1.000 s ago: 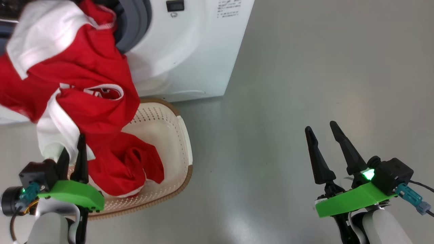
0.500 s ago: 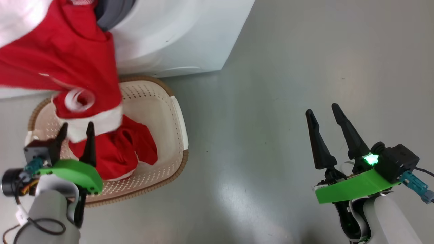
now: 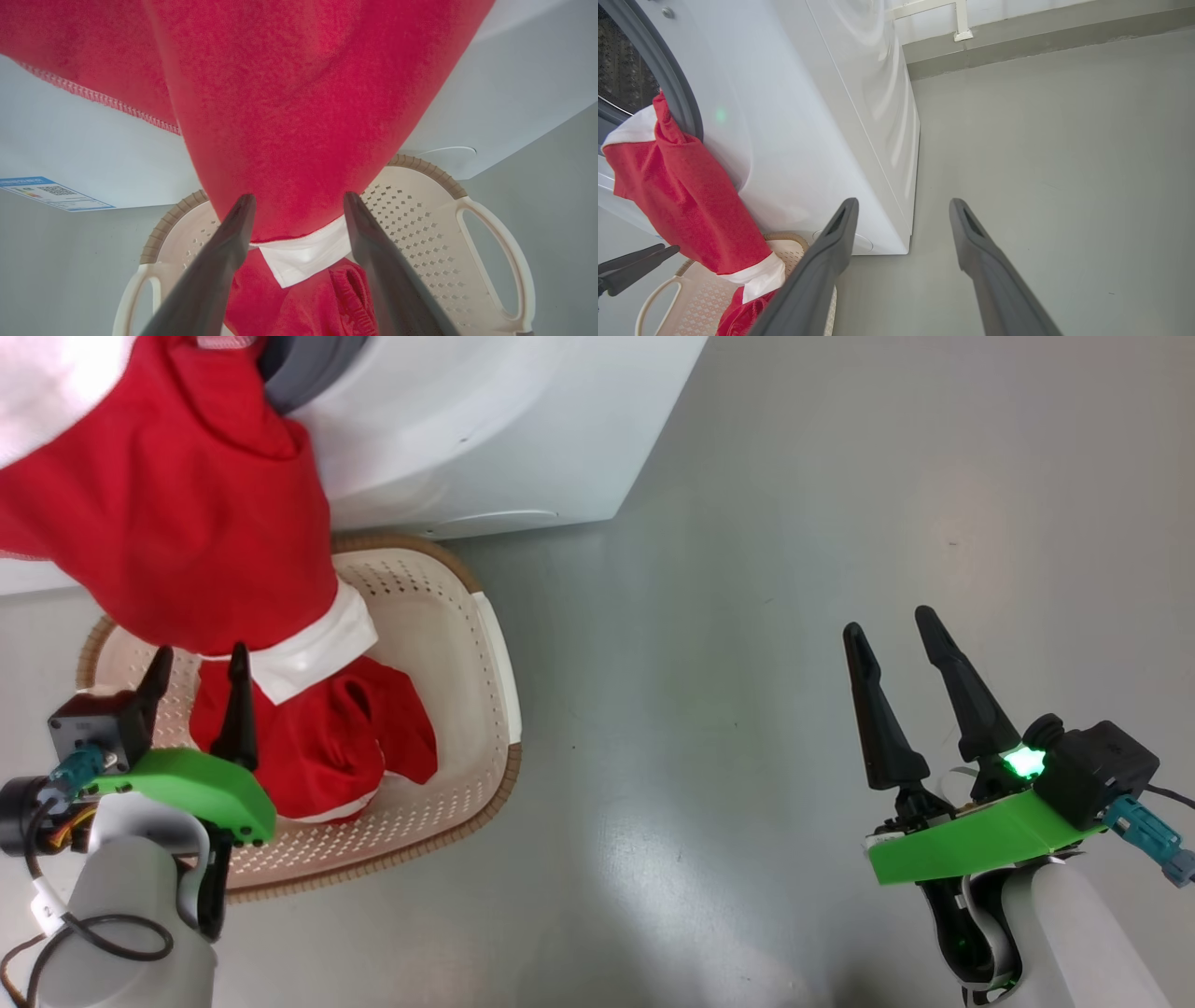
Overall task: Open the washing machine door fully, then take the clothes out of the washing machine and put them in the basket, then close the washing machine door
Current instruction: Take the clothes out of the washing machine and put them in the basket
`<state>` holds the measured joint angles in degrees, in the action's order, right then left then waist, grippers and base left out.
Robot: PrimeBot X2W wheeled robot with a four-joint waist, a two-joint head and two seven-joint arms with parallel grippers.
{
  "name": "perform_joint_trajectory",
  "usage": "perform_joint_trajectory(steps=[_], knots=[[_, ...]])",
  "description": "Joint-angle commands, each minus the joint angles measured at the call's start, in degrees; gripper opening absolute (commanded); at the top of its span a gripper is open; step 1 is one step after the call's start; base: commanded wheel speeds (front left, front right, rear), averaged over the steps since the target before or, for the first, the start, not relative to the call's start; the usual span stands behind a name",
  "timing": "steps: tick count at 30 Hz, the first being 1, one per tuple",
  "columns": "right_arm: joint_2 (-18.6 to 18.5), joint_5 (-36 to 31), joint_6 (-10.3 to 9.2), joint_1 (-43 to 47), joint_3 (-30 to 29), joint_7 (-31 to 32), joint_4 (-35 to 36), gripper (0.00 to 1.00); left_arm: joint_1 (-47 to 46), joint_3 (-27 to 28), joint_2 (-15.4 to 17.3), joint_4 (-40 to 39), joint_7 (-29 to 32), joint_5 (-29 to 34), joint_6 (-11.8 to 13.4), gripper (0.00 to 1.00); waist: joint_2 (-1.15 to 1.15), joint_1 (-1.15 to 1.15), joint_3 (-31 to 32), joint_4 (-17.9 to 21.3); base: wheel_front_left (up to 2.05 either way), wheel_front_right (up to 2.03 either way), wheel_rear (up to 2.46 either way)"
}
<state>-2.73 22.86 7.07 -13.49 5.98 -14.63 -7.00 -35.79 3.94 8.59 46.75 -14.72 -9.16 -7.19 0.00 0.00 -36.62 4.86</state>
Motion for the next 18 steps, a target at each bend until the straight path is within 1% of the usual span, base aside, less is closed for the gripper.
perform_joint_trajectory(steps=[1,11,18], knots=[[-0.15,-0.84,0.42,0.46,0.96,-0.37,1.09,1.00,1.10,1.77,1.73,-1.50,-0.28,-0.58,-0.30,1.00,0.00,0.00,0.43,-0.37,0.00,0.00,0.00],[-0.15,-1.72,0.42,0.97,0.31,-0.37,0.52,1.00,4.18,2.01,0.45,-7.41,-0.28,-1.97,-0.30,1.00,0.00,0.00,2.60,-1.86,0.00,0.00,0.00],[-0.15,-2.43,0.42,1.85,-0.29,-0.37,0.23,1.00,7.43,1.78,-0.01,-15.00,-0.28,-2.60,-0.30,1.00,0.00,0.00,4.21,-3.11,0.00,0.00,0.00]])
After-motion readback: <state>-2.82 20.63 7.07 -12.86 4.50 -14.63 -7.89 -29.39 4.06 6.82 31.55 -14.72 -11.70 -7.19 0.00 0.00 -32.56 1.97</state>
